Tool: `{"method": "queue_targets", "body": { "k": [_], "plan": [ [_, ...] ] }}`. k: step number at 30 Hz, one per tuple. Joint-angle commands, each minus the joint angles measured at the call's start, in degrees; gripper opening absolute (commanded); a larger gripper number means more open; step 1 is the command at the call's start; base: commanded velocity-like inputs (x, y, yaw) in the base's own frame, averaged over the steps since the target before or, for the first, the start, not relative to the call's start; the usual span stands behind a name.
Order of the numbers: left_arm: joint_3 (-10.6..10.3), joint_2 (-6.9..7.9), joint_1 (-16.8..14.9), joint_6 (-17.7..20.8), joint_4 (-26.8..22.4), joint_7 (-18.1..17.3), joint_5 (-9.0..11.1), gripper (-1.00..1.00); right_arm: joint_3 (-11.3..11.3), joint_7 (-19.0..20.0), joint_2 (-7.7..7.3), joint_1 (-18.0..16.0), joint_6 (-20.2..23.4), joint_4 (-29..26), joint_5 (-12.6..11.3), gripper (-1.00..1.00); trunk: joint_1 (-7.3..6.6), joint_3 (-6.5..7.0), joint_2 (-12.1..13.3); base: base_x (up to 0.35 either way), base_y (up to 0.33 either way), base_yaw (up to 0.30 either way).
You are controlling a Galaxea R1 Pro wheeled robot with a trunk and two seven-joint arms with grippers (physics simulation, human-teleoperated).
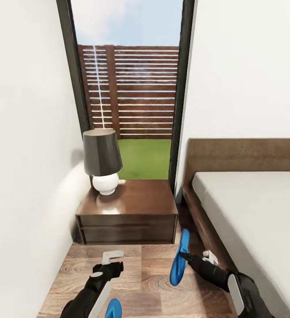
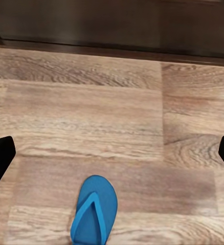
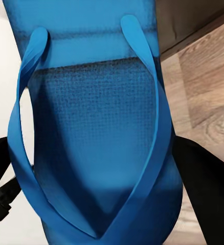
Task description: In the bedroom, move the book from the bed onto either nightstand, and place the two sandals side by side next to the bed.
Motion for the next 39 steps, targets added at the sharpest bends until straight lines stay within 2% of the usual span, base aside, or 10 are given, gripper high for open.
{"method": "queue_targets", "body": {
  "k": [1, 7, 8, 10, 12, 14, 16, 21, 39],
  "plan": [
    [-0.23, 0.04, -0.04, 0.20, -0.09, 0.51, 0.60, 1.00, -0.23, -0.01, 0.37, -0.05, 0.34, -0.03, -0.31, -1.00, 0.21, -0.24, -0.44, 0.000, 0.000, 0.000],
    [-0.21, 0.05, -0.01, 0.20, -0.09, 0.51, 0.56, 1.00, -0.27, -0.16, 0.80, -0.05, 0.24, 0.10, -0.56, -1.00, 1.53, -1.32, -2.85, 0.000, 0.000, 0.000],
    [-0.22, 0.05, -0.02, 0.20, -0.09, 0.51, 0.56, 1.00, -0.29, -0.16, 0.83, -0.05, 0.21, 0.16, -1.35, -1.00, 1.75, -1.50, -3.25, 0.000, 0.000, 0.000],
    [-0.23, 0.05, -0.04, 0.20, -0.09, 0.51, 0.56, 1.00, -0.31, -0.15, 0.85, -0.05, 0.19, 0.27, -4.31, -1.00, 2.19, -1.86, -4.05, 0.000, 0.000, 0.000],
    [-0.23, 0.05, -0.03, 0.20, -0.09, 0.51, 0.56, 1.00, -0.25, -0.17, 0.80, -0.05, 0.17, 0.39, -9.58, -1.00, 2.63, -2.22, -4.85, 0.000, 0.000, 0.000],
    [-0.23, 0.05, -0.03, 0.20, -0.09, 0.51, 0.55, 1.00, -0.18, -0.28, 0.83, -0.05, 0.10, 0.47, -12.29, -1.00, 3.07, -2.58, -5.66, 0.000, 0.000, 0.000],
    [-0.23, 0.05, -0.03, 0.20, -0.09, 0.51, 0.55, 1.00, -0.15, -0.37, 0.85, -0.05, 0.04, 0.51, -13.33, -1.00, 3.51, -2.94, -6.46, 0.000, 0.000, 0.000],
    [-0.23, 0.05, 0.00, 0.20, -0.09, 0.51, 0.61, 1.00, -0.14, 0.10, 0.83, -0.05, 0.13, 0.61, -14.44, -1.00, 4.02, -3.96, -7.30, 0.000, 0.000, 0.000],
    [-0.23, 0.05, 0.01, 0.20, 0.06, 0.51, 0.63, 1.00, -0.13, 0.29, 0.86, -0.05, 0.18, 0.89, -14.70, -1.00, 4.49, -7.95, -7.54, 0.000, 0.000, 0.000]
  ]
}}
